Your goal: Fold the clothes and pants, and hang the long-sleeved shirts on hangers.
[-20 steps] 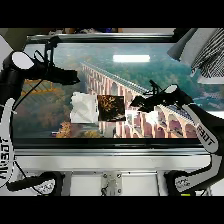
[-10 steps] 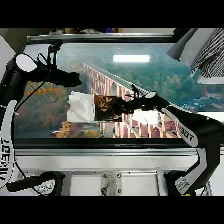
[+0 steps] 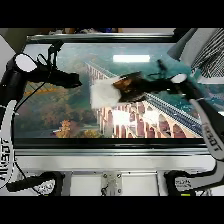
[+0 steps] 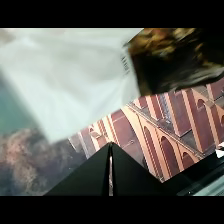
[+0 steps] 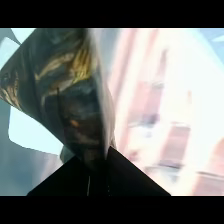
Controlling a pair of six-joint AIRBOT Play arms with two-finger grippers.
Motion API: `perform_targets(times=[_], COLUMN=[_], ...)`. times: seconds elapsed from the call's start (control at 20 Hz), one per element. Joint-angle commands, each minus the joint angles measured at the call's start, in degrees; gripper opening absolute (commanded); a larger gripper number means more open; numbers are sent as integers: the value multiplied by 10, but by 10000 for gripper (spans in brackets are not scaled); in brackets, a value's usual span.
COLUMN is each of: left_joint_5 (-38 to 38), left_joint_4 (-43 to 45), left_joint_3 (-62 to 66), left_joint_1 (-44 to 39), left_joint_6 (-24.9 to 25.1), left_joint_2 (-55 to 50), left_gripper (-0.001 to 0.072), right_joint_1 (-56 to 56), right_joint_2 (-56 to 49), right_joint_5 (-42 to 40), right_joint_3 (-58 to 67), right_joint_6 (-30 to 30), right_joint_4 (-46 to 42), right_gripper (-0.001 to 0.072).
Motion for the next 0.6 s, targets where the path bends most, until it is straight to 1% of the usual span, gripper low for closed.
perform_targets(times=[0.0,0.15,0.3,0.4,0.5,0.55], left_joint_5=[-2,-2,-2,-2,-2,-2], left_joint_4=[0,0,0,-1,-1,-1], left_joint_3=[0,0,0,0,0,0], left_joint_1=[0,0,0,0,0,0], left_joint_6=[1,1,-1,-11,-14,-14], left_joint_2=[0,0,0,0,0,0], left_gripper=[9,8,8,9,8,9], right_joint_1=[-157,-310,-430,-480,-502,-505], right_joint_2=[97,127,134,146,167,181], right_joint_5=[14,65,100,103,103,103], right_joint_3=[5,5,-14,-53,-104,-131], right_joint_6=[133,184,210,230,238,253], right_joint_4=[-212,-273,-280,-280,-280,-287], right_gripper=[6,6,6,6,6,6])
